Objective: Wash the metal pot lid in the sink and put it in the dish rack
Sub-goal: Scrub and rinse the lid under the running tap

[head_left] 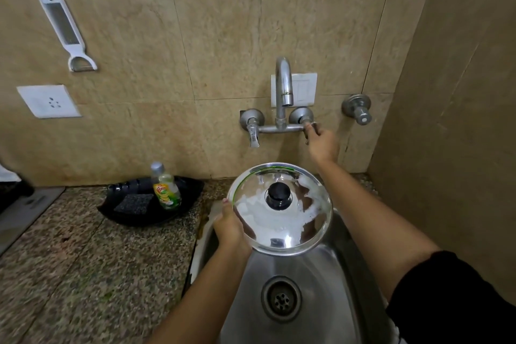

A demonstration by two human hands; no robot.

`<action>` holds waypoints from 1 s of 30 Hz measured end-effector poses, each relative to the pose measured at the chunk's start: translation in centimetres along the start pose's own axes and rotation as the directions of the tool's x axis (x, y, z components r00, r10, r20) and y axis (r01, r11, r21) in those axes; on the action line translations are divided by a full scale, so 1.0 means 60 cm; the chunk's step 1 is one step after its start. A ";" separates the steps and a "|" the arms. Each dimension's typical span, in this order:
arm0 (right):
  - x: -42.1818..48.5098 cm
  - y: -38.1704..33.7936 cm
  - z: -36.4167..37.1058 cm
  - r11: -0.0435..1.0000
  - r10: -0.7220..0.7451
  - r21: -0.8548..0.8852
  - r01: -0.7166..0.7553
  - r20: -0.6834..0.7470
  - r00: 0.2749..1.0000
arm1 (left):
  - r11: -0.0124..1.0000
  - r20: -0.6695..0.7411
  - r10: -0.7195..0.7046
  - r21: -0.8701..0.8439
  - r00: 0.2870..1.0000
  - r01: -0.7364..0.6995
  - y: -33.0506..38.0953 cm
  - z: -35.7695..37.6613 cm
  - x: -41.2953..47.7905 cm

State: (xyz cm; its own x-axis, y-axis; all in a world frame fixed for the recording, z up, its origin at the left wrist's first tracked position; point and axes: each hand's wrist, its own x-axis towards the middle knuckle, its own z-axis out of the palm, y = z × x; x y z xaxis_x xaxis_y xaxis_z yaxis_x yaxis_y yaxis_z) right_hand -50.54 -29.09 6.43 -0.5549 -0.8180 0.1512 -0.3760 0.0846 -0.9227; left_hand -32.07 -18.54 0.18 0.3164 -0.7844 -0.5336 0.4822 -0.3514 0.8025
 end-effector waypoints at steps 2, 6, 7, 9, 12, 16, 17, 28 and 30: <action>0.000 0.002 0.002 0.998 0.031 0.052 -0.031 -0.006 1.000 | 1.000 0.005 0.006 0.010 1.000 -0.006 -0.001 0.001 0.003; -0.005 0.000 -0.005 0.986 0.068 0.148 -0.075 0.053 0.996 | 0.999 0.007 -0.010 0.039 1.000 0.009 -0.004 0.004 0.004; -0.008 0.003 -0.009 0.981 0.065 0.177 -0.080 0.088 0.994 | 0.999 0.004 -0.007 0.038 1.000 0.007 -0.004 0.004 0.005; -0.023 0.013 -0.021 0.978 0.048 0.194 -0.074 0.139 0.989 | 1.000 -0.001 -0.005 0.020 1.000 0.005 -0.004 0.003 0.010; -0.067 0.046 -0.045 0.990 0.005 0.141 -0.025 0.141 0.990 | 1.000 -0.004 -0.017 -0.013 1.000 0.017 0.002 0.003 0.015; -0.123 0.097 -0.069 0.960 -0.179 -0.160 0.230 0.282 0.943 | 1.000 -0.011 0.025 0.004 1.000 -0.024 0.009 0.006 0.028; -0.128 0.108 -0.067 0.902 -0.223 -0.274 0.333 0.365 0.904 | 0.999 -0.018 0.045 0.006 0.999 -0.045 0.009 0.008 0.031; -0.272 0.141 -0.026 0.519 -0.452 -0.395 0.758 0.625 0.636 | 0.999 -0.079 0.022 -0.038 0.997 -0.025 -0.008 0.018 0.042; -0.264 0.134 -0.020 0.555 -0.483 -0.403 0.728 0.556 0.676 | 0.999 -0.089 0.007 -0.048 0.996 -0.012 -0.011 0.021 0.036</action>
State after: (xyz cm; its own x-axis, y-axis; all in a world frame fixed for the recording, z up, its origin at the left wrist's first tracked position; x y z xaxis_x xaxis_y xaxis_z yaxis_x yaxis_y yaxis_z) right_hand -45.63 -14.76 -2.96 0.2190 -0.9105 0.3507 -0.9113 -0.3193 -0.2598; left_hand -32.72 -20.67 -1.15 0.3913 -0.7383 -0.5493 0.5172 -0.3173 0.7949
